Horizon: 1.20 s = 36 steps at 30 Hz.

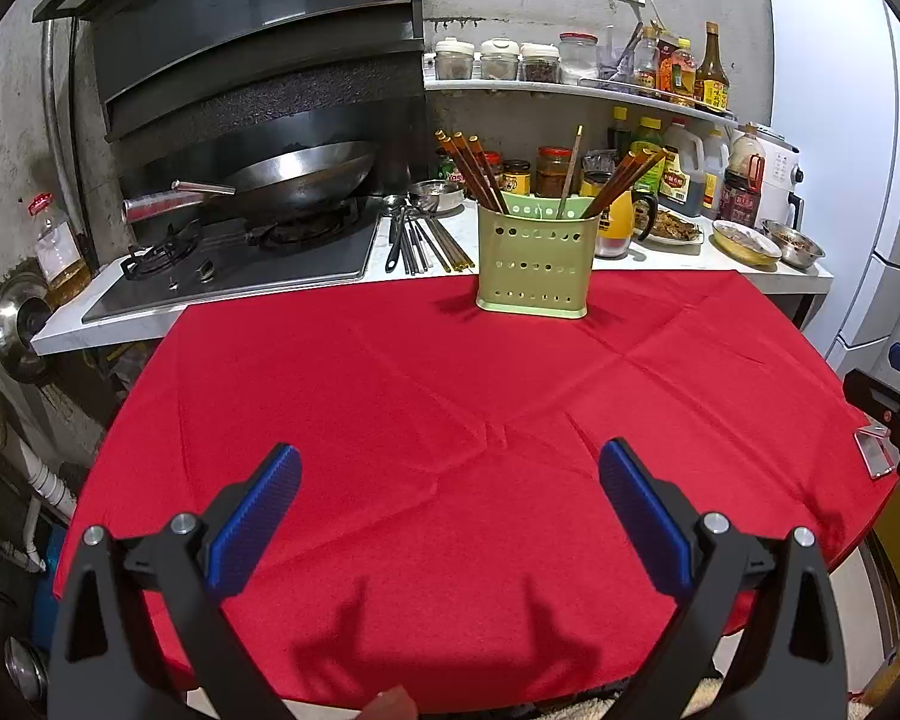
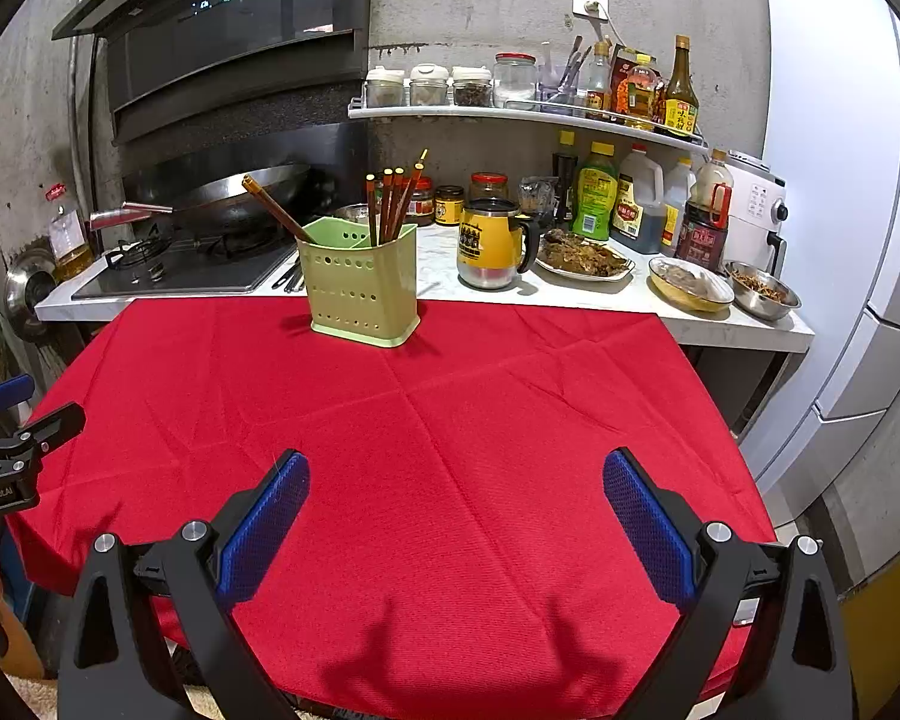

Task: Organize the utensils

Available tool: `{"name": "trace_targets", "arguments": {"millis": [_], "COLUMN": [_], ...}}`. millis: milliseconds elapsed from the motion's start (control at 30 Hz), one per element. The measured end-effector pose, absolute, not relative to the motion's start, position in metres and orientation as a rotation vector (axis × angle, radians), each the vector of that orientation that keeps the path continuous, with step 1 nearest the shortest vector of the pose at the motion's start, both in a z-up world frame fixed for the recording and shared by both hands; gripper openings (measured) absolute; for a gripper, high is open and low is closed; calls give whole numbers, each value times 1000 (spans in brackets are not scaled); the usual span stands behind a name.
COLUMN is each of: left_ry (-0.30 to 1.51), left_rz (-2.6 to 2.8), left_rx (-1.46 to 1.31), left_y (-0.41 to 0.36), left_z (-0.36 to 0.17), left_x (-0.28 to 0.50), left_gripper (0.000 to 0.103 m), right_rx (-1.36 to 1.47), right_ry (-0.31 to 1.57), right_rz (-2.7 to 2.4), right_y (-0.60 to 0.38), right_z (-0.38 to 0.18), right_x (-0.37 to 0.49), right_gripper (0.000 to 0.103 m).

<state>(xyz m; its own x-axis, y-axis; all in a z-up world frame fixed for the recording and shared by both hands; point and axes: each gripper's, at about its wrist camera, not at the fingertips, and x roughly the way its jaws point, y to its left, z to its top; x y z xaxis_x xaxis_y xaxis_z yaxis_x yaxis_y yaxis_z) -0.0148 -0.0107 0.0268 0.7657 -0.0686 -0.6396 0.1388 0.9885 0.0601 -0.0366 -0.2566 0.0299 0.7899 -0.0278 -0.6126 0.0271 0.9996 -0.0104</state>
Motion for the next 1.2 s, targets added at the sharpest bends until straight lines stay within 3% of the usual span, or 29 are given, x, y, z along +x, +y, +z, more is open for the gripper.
{"name": "trace_targets", "arguments": {"millis": [1200], "left_ry": [698], "left_rz": [-111], "left_rx": [109], "left_y": [-9], "left_z": [24], "left_x": [-14], "left_gripper": [97], "right_rx": [1], "right_ry": [661], "right_rz": [-34], "right_y": [-263], "right_z": [28], "right_x": [-39], "right_gripper": [97]}}
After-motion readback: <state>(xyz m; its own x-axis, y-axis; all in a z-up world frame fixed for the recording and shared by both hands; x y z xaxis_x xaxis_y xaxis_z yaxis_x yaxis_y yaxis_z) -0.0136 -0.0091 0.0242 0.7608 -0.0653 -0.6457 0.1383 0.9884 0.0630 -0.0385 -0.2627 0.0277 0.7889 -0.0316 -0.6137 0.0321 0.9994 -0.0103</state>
